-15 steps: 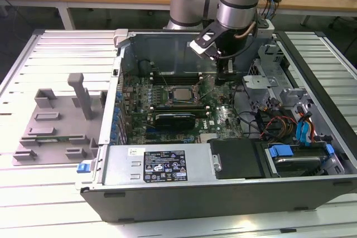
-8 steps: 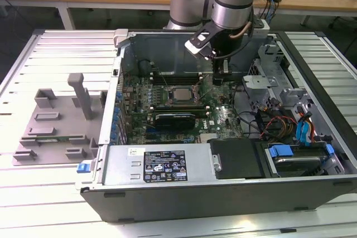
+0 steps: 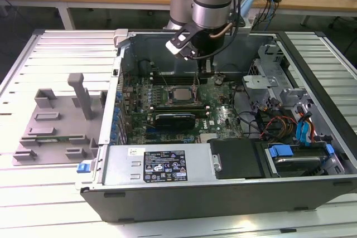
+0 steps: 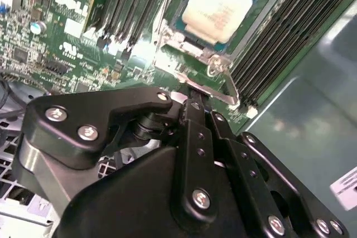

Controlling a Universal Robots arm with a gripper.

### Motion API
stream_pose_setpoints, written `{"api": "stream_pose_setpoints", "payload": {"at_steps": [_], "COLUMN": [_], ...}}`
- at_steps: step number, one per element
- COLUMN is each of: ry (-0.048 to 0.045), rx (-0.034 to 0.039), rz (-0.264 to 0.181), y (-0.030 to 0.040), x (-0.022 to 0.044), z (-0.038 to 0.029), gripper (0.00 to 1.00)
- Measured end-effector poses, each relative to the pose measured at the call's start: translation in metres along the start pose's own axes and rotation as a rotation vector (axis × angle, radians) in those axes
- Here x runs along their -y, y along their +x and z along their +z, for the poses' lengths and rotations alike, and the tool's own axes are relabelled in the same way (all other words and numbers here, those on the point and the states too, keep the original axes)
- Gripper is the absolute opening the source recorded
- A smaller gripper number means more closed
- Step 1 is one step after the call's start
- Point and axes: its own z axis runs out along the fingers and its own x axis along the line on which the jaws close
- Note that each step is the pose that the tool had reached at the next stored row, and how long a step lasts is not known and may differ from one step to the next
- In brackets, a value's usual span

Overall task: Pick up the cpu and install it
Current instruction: 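Close the cpu cover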

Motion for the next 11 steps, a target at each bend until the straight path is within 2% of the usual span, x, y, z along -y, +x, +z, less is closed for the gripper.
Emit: {"api": "stream_pose_setpoints", "payload": {"at_steps": [2,4,5,6,9,11], "ry": [-0.0053,-0.0053,0.0285,0.0426,0.0429,0.0428], "rx": [-0.0029,-0.0029,-0.0029,-0.0030,-0.0030,-0.0032], "rz": [0.000,0.000,0.000,0.001,0.001,0.001], "y": [-0.0003,-0.0004,-0.0004,-0.0004,-0.0004,-0.0012], "x": [0.0125,0.0129,0.0127,0.0127,0.0129,0.0154], "z": [-0.0008,-0.0008,-0.0001,0.0000,0.0000,0.0001], "gripper": [0.11,0.11,0.11,0.11,0.11,0.11]}}
